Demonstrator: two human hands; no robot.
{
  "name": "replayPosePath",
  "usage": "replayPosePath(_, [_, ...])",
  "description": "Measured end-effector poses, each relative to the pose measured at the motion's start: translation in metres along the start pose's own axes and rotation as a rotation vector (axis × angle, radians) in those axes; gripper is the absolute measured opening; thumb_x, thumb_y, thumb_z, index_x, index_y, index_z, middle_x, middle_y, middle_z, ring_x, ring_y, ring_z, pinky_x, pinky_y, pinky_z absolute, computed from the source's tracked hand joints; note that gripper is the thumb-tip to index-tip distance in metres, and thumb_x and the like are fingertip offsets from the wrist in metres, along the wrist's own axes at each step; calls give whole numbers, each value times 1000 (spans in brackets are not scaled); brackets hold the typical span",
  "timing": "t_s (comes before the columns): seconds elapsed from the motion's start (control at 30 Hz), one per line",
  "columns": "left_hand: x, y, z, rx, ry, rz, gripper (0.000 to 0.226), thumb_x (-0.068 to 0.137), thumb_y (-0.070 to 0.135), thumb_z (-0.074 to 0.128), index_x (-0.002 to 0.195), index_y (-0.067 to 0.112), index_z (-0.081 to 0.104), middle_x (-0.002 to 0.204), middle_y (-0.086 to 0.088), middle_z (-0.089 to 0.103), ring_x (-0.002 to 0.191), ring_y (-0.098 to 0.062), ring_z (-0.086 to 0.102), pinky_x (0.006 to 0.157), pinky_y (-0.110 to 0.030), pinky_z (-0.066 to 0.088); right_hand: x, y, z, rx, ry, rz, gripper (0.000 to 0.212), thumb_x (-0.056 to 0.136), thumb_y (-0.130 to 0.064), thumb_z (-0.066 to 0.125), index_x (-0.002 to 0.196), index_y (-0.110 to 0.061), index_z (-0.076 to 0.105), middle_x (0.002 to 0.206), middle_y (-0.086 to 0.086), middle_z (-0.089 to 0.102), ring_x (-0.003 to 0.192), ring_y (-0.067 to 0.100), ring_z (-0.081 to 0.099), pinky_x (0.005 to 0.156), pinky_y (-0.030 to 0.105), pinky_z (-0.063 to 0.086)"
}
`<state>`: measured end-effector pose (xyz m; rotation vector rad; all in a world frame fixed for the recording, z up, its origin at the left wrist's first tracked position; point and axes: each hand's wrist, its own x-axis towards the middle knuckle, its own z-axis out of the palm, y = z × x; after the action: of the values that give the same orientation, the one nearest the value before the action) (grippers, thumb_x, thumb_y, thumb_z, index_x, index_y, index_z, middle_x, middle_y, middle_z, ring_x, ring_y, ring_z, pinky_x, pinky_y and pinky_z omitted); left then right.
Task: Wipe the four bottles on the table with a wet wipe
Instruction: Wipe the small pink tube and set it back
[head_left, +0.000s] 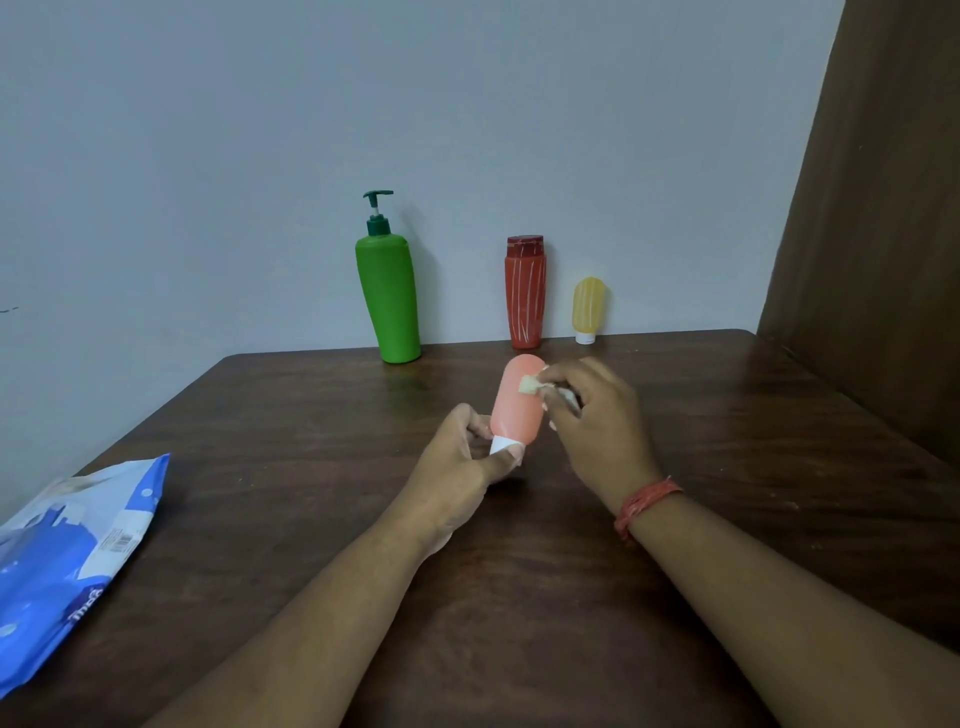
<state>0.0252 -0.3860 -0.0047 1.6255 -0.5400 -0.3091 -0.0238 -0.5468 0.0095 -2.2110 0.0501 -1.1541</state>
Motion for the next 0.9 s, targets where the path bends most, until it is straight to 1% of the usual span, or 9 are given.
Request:
replayPosePath(0.13, [-1, 1, 4, 77, -23, 12, 27, 93, 8, 70, 95, 13, 44, 119, -5, 66, 103, -22, 71, 96, -45, 55, 4, 6, -7, 9, 78, 72, 15, 91, -8, 66, 102, -16, 71, 101, -9, 61, 92, -1, 54, 77, 8, 43])
replayPosePath(0.2, [0, -1, 1, 11, 26, 8, 27, 90, 8, 72, 92, 14, 45, 115, -14, 68, 103, -30, 70, 98, -50, 53, -2, 2, -1, 33, -10, 14, 16, 90, -6, 65, 103, -15, 72, 101, -8, 60, 93, 3, 56, 78, 16, 48])
replayPosePath(0.3, [3, -3, -2, -147, 79, -10, 28, 87, 5, 74, 89, 13, 47, 110, -24, 67, 98, -32, 69, 100, -59, 51, -10, -6, 12, 13, -135, -111, 18, 87, -3, 66, 100, -12, 73, 100, -2, 63, 92, 6, 58, 78, 13, 45])
replayPosePath(0.4, [3, -4, -1, -80, 34, 0, 28, 88, 7, 73, 89, 14, 46, 111, -20, 68, 99, -30, 69, 102, -57, 51, -3, -3, 8, 15, -37, -74, 15, 87, -3, 66, 97, -11, 73, 97, -2, 64, 90, 8, 59, 79, 15, 46])
replayPosePath(0.53, [3, -3, 2, 30, -15, 14, 28, 91, 8, 72, 94, 14, 45, 118, -9, 66, 105, -27, 69, 99, -48, 54, 2, 5, -4, 25, 69, 69, 13, 90, -7, 66, 99, -15, 71, 97, -10, 58, 91, 0, 55, 76, 3, 39])
replayPosePath(0.63, [4, -4, 0, -95, 52, 6, 31, 80, 16, 76, 90, 15, 46, 113, -20, 68, 103, -32, 69, 101, -55, 52, -5, 0, 5, 61, -82, -19, 14, 88, -4, 67, 98, -12, 72, 97, -4, 62, 90, 7, 59, 77, 18, 49])
replayPosePath(0.7, [5, -7, -3, -203, 74, -4, 30, 85, 7, 74, 90, 12, 46, 114, -27, 67, 98, -30, 69, 101, -60, 50, -10, -6, 12, 44, -176, -100, 13, 86, -4, 68, 96, -12, 72, 97, -1, 64, 90, 7, 59, 78, 21, 49])
replayPosePath(0.8, [6, -7, -3, -119, 8, 4, 30, 85, 10, 75, 91, 13, 46, 114, -24, 67, 99, -31, 69, 101, -56, 52, -4, -3, 8, 39, -66, -68, 13, 86, -4, 67, 94, -12, 72, 95, -3, 64, 88, 6, 59, 77, 17, 46])
replayPosePath(0.9, [5, -6, 0, 11, -55, 24, 28, 91, 7, 71, 96, 12, 44, 117, -10, 67, 98, -19, 71, 92, -39, 55, 2, 3, -4, 54, 86, 52, 12, 88, -5, 67, 95, -14, 71, 93, -8, 60, 86, -8, 55, 74, 2, 38])
